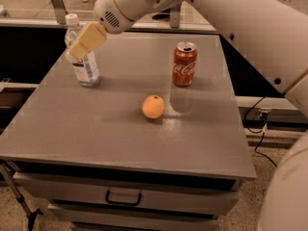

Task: Pick blue plastic bottle

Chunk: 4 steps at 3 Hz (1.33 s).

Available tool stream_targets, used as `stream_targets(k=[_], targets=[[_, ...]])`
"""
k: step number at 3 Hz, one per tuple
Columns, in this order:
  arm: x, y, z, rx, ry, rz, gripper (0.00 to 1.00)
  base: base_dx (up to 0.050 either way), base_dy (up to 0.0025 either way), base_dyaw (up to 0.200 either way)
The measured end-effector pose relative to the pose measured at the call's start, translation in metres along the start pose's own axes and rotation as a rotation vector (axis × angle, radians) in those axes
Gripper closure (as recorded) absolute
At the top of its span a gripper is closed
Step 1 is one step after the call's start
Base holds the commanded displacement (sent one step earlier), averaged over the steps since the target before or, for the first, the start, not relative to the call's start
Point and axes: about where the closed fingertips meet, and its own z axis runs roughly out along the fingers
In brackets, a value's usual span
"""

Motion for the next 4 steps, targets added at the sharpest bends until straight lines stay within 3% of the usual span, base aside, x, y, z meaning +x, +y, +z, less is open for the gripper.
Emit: stream_targets(k=[1, 3, 4], targets=[[-0.010, 0.007, 0.025, -0.048, 0.000, 0.014, 0.00, 0.000, 0.00000, 0.000], [-0.013, 0.001, 0.066, -0.061, -0.080, 0.046, 0.00, 0.000, 0.00000, 0.000], [-0.006, -0.001, 0.075, -0.069, -0.101, 0.062, 0.18, 0.000, 0.00000, 0.000]])
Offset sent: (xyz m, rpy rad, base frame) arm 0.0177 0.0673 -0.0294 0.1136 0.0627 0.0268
